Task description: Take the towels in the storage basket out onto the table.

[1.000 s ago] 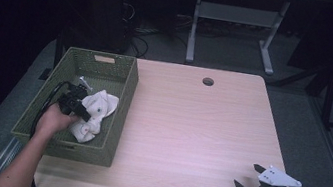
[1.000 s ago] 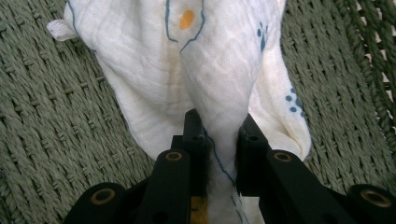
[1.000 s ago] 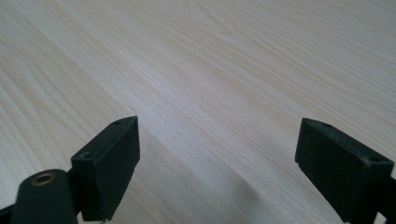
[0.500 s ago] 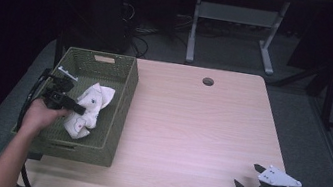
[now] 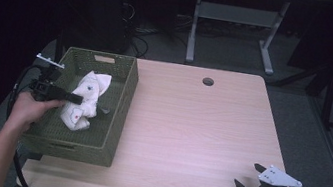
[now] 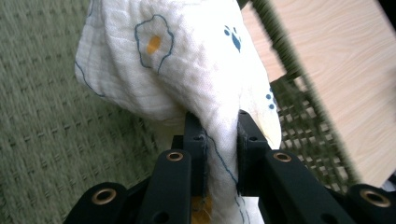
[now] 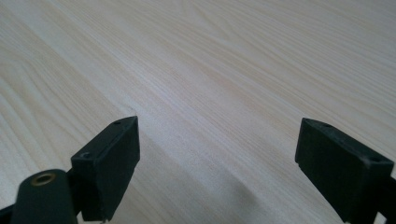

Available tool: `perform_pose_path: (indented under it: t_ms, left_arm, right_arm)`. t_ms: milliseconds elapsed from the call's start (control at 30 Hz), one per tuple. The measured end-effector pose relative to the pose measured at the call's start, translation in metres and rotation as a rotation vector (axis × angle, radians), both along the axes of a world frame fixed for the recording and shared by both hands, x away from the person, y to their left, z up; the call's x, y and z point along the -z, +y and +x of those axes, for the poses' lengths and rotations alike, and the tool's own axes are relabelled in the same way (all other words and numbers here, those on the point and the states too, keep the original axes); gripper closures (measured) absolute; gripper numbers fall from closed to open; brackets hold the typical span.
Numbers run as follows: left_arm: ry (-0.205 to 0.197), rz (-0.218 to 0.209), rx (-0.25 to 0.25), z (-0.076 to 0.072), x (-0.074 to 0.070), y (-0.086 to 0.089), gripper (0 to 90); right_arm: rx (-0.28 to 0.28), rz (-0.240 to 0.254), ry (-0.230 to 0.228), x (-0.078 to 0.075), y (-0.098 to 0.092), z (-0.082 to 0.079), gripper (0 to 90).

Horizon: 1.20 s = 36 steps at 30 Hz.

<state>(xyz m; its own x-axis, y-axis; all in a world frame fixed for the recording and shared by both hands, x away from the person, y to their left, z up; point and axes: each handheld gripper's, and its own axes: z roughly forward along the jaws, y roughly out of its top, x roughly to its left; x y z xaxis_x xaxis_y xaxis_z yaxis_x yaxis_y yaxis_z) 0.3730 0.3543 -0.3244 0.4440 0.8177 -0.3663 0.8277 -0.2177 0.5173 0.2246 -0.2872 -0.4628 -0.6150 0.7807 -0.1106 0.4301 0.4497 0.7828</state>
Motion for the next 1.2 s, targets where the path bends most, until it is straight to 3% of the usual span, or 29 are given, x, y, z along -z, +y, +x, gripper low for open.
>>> perform_pose_path:
  t_ms: [333,633,1200]
  left_arm:
    - [-0.056,-0.067,0.022,-0.002,-0.027,-0.005,78.1]
    - [-0.107,-0.098,0.083,-0.005,-0.057,-0.025,78.1]
    - [-0.164,-0.103,0.172,-0.005,-0.097,-0.063,78.0]
  right_arm:
    - [0.002,0.001,0.0,0.0,0.0,0.0,13.5]
    - [0.007,0.002,0.0,0.0,0.0,0.0,13.5]
    - [0.006,0.007,-0.003,-0.001,0.0,0.0,13.5]
